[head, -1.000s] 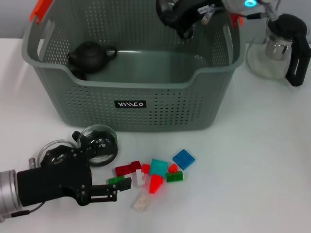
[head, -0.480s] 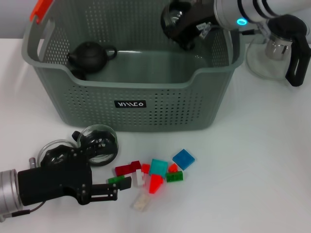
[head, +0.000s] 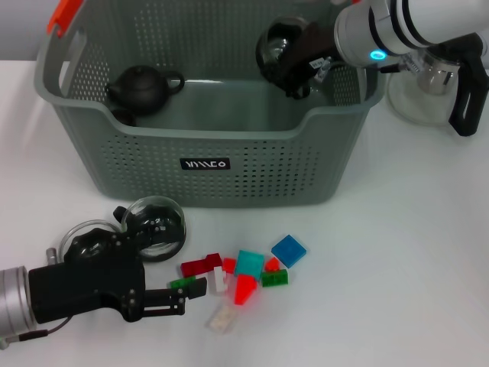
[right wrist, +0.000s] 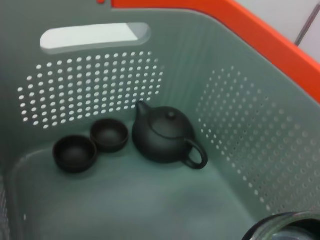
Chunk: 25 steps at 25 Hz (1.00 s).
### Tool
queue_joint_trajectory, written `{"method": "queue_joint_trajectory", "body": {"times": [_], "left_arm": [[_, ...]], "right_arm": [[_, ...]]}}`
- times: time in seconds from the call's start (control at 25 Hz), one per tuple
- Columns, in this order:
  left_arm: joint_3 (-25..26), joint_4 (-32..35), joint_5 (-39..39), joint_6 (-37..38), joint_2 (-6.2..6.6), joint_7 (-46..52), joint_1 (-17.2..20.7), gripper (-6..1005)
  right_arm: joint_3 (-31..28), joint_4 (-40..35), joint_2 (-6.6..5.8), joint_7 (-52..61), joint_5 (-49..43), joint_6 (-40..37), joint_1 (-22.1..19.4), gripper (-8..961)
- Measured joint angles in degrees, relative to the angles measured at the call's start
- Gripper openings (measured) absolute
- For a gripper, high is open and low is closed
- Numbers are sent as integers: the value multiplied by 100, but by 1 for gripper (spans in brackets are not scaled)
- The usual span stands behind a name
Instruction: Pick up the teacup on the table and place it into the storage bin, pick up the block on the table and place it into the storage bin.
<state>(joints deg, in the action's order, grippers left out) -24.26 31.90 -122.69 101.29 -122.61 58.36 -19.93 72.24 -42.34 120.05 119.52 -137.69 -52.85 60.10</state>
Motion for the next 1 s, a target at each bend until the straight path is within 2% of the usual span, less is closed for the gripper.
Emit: {"method": "queue_joint_trajectory", "body": {"times": [0.8, 1.0], "left_arm": [[0, 0, 0, -39, 0, 10, -9, 933], [0, 0, 0, -39, 0, 16, 5, 933]], "right_arm": [[78, -9, 9, 70, -131, -120, -12, 57], [82, -59, 9, 79, -132, -167, -11, 124]]}}
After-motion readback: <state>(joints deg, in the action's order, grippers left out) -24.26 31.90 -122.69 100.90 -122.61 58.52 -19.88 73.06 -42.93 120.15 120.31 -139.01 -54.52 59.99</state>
